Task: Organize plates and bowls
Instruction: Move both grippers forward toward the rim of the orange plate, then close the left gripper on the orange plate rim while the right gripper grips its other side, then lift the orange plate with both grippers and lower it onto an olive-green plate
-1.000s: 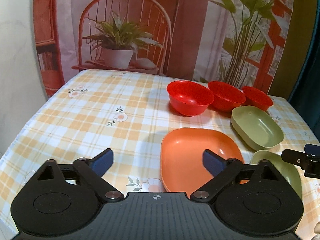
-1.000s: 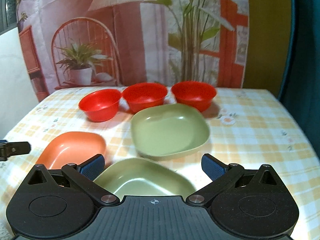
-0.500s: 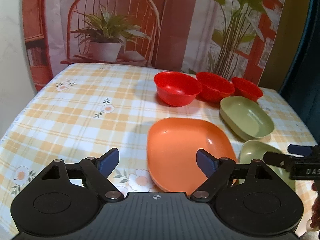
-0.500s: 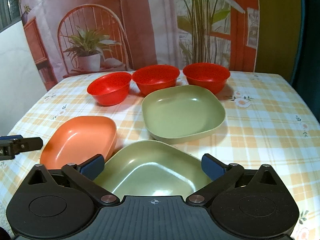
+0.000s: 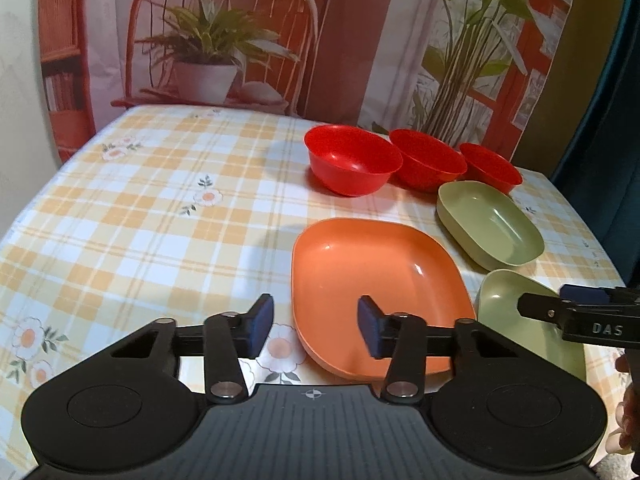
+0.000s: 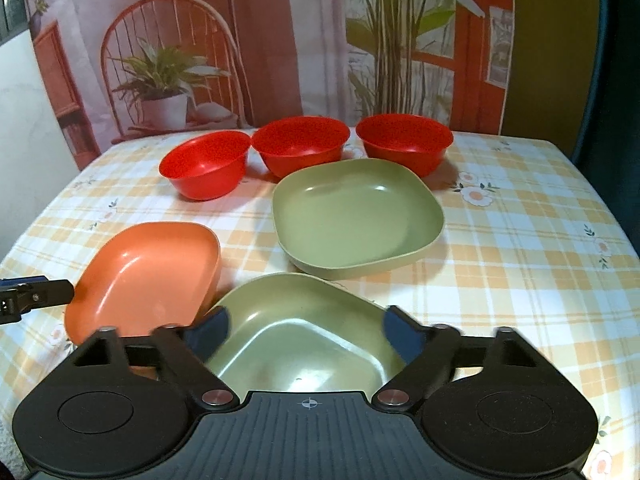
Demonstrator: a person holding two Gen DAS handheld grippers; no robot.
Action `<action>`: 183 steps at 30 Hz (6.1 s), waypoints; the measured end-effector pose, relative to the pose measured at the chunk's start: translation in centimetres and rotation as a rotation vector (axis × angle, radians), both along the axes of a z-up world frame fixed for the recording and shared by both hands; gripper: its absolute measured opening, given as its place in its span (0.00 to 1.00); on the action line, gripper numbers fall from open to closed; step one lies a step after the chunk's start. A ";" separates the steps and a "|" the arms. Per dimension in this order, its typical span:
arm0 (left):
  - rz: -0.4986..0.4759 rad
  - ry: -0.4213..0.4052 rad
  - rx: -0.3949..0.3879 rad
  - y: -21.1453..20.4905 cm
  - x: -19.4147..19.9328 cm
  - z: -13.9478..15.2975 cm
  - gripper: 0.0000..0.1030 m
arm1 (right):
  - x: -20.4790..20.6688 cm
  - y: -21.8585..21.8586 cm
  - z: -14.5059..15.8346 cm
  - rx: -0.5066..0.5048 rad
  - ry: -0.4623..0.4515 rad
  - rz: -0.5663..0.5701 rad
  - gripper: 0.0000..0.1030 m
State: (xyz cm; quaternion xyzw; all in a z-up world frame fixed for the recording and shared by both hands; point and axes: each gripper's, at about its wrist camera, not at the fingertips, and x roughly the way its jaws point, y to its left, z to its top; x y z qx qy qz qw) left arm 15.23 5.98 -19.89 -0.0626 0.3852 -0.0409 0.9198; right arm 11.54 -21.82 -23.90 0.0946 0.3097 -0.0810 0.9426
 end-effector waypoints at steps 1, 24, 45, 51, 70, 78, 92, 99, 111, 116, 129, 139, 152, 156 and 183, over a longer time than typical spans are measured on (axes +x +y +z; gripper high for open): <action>-0.003 0.004 -0.008 0.1 0.1 -0.1 0.38 | 0.1 0.1 0.0 -0.001 0.000 0.007 0.67; -0.010 0.089 -0.108 1.8 2.5 -2.8 0.18 | 7.1 4.8 0.2 -0.002 0.068 0.227 0.28; -0.057 0.007 -0.048 0.9 2.6 1.0 0.16 | 6.5 2.6 3.1 0.063 -0.043 0.198 0.15; -0.118 0.025 -0.071 -1.0 3.4 2.3 0.17 | 6.4 -0.6 4.8 0.063 -0.061 0.207 0.15; -0.324 0.126 -0.072 -11.6 7.9 1.2 0.19 | 7.1 -13.4 5.3 0.035 0.001 0.213 0.14; -0.328 0.172 -0.031 -13.7 10.2 -0.1 0.20 | 9.0 -15.1 3.7 0.060 0.026 0.189 0.14; -0.307 0.200 -0.022 -14.5 13.2 -1.4 0.20 | 11.9 -15.3 2.2 0.002 0.083 0.173 0.14; -0.310 0.224 -0.043 -14.5 13.6 -1.7 0.20 | 12.1 -15.4 2.5 -0.016 0.103 0.180 0.14; -0.296 0.265 -0.129 -14.1 14.1 -2.1 0.20 | 12.1 -15.2 3.0 -0.047 0.150 0.178 0.13; -0.287 0.273 -0.134 -14.0 14.5 -2.5 0.20 | 12.5 -15.0 2.8 -0.057 0.162 0.175 0.13; -0.284 0.249 -0.127 -14.2 14.4 -2.5 0.20 | 12.6 -14.8 2.6 -0.102 0.182 0.163 0.08; -0.279 0.251 -0.119 -14.2 14.4 -2.7 0.20 | 12.7 -14.0 2.2 -0.154 0.199 0.159 0.08; -0.251 0.198 -0.113 -14.0 14.2 -2.5 0.20 | 10.4 -14.8 2.6 -0.138 0.083 0.129 0.07; -0.248 0.195 -0.110 -14.1 14.2 -2.5 0.20 | 10.1 -14.7 2.7 -0.139 0.094 0.151 0.04; -0.257 0.054 -0.066 -13.6 11.5 -0.1 0.20 | 6.8 -13.3 3.8 -0.048 0.022 0.099 0.19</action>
